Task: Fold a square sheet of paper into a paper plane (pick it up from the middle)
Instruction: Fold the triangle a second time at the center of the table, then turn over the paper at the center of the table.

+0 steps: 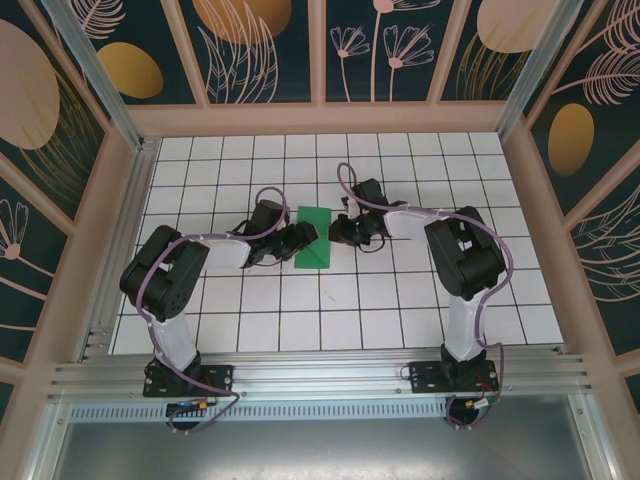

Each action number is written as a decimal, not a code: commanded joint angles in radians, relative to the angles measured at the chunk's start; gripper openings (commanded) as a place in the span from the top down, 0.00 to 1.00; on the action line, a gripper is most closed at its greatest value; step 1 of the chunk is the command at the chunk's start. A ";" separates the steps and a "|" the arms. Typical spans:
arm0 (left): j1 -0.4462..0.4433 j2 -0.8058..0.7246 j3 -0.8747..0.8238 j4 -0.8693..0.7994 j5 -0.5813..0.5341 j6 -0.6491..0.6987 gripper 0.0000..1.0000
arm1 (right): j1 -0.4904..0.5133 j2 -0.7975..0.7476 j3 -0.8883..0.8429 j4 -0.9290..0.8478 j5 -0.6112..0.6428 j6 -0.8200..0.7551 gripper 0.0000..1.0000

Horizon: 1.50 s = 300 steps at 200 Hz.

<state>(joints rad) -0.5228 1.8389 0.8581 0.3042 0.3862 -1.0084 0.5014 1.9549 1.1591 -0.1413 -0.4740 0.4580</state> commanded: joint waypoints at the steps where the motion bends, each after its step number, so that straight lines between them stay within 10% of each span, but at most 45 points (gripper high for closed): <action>1: 0.006 0.028 0.004 0.052 0.032 -0.011 0.39 | -0.006 0.031 0.030 0.010 -0.017 -0.002 0.80; 192: 0.007 0.080 0.042 0.145 0.025 0.053 0.84 | -0.019 0.036 0.019 -0.005 0.005 0.034 0.85; 220: 0.006 0.056 0.056 0.077 -0.036 0.092 0.97 | -0.023 -0.015 0.008 -0.001 0.006 0.046 0.74; 300: 0.001 -0.167 0.310 -0.752 -0.609 0.407 1.00 | -0.099 -0.342 -0.127 -0.018 0.286 0.143 0.36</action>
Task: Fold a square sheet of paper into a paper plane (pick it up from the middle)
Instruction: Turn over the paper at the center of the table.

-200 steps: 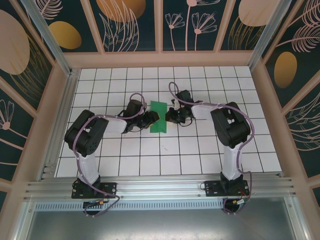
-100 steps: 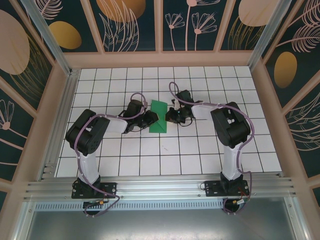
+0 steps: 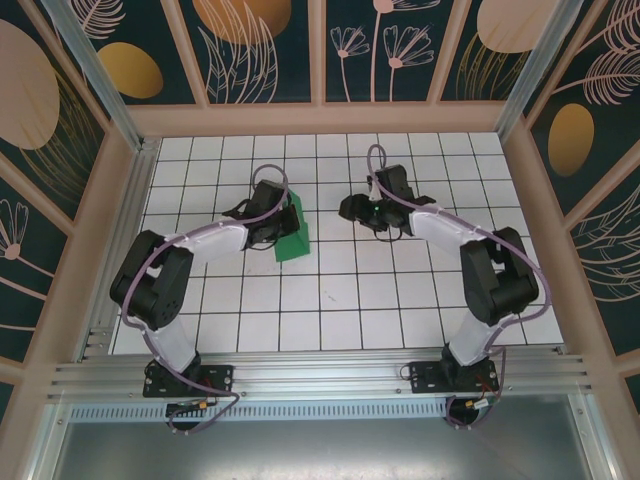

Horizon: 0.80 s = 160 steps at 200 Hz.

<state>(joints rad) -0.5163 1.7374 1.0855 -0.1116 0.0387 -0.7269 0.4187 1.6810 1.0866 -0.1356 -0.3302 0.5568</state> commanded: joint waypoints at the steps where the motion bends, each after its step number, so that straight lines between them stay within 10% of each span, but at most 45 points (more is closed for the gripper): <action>1: -0.006 -0.066 0.086 -0.343 -0.271 0.127 1.00 | -0.016 -0.072 -0.056 -0.024 0.146 0.046 0.36; 59: -0.102 0.090 0.317 -0.685 -0.616 0.115 1.00 | -0.048 -0.180 -0.139 -0.029 0.267 0.126 0.28; 160: -0.310 0.494 0.652 -0.842 -0.656 0.100 0.92 | -0.091 -0.207 -0.166 -0.052 0.280 0.176 0.27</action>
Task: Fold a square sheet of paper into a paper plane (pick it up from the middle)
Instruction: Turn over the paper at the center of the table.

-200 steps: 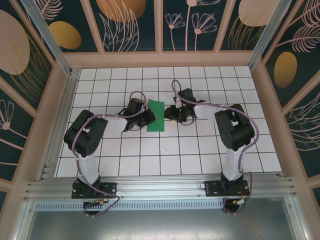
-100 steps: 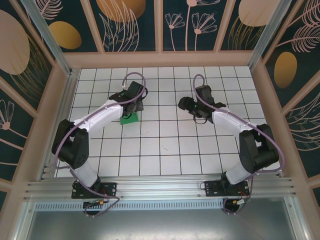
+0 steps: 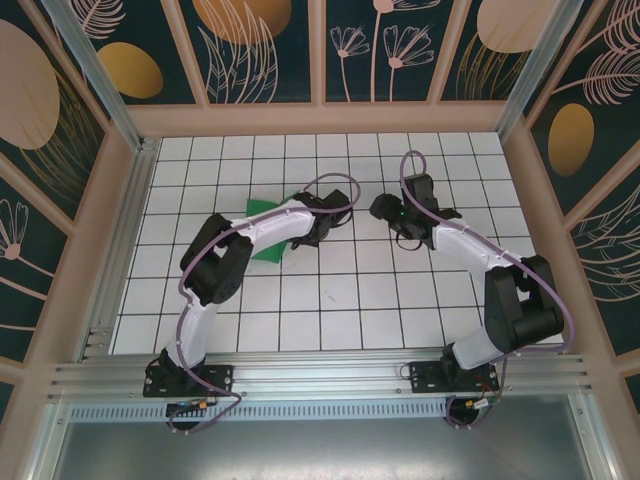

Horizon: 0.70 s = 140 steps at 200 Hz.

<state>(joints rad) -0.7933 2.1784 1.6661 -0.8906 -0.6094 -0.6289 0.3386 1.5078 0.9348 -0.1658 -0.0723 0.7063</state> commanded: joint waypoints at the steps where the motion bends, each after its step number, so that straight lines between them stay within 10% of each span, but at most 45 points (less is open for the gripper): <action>1: -0.035 0.055 0.074 -0.062 -0.007 0.002 0.92 | -0.011 -0.035 -0.014 -0.021 0.022 0.027 0.27; 64: -0.066 0.076 0.131 0.003 0.122 0.029 0.76 | -0.027 -0.061 -0.014 -0.036 0.033 0.043 0.27; 140: -0.045 -0.255 0.037 0.267 0.551 0.063 0.45 | -0.051 -0.076 -0.030 -0.002 -0.130 -0.006 0.25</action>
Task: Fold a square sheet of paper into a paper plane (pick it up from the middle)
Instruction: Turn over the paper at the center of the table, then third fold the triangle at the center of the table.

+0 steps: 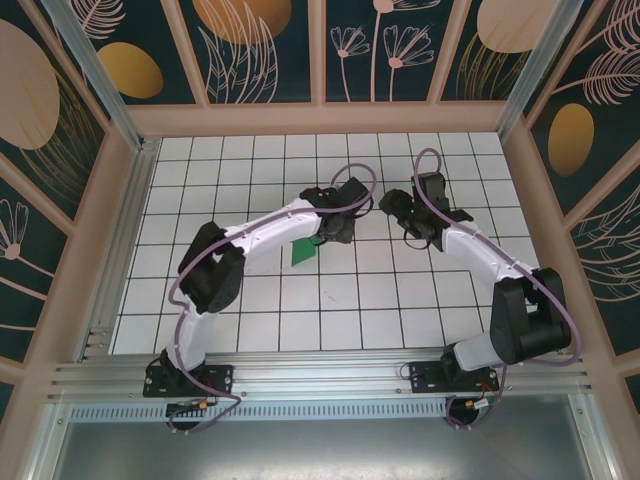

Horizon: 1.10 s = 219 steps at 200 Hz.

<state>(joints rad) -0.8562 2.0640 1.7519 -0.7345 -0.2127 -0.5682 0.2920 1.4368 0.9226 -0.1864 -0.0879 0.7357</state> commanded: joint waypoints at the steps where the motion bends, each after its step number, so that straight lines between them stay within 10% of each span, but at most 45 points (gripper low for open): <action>1: 0.021 -0.145 -0.054 0.114 0.158 0.001 0.45 | -0.004 -0.004 -0.018 0.020 -0.121 -0.036 0.24; 41: 0.186 -0.382 -0.381 0.375 0.286 -0.127 0.31 | 0.055 0.056 -0.034 0.082 -0.358 -0.051 0.20; 124: 0.415 -0.536 -0.813 0.597 0.284 -0.290 0.11 | 0.290 0.284 0.034 0.095 -0.433 0.009 0.24; 219: 0.442 -0.525 -0.870 0.631 0.279 -0.290 0.02 | 0.311 0.406 0.116 0.110 -0.523 0.003 0.70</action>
<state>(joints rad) -0.4232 1.5562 0.8886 -0.1345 0.0555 -0.8513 0.5964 1.8236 1.0100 -0.0956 -0.5751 0.7383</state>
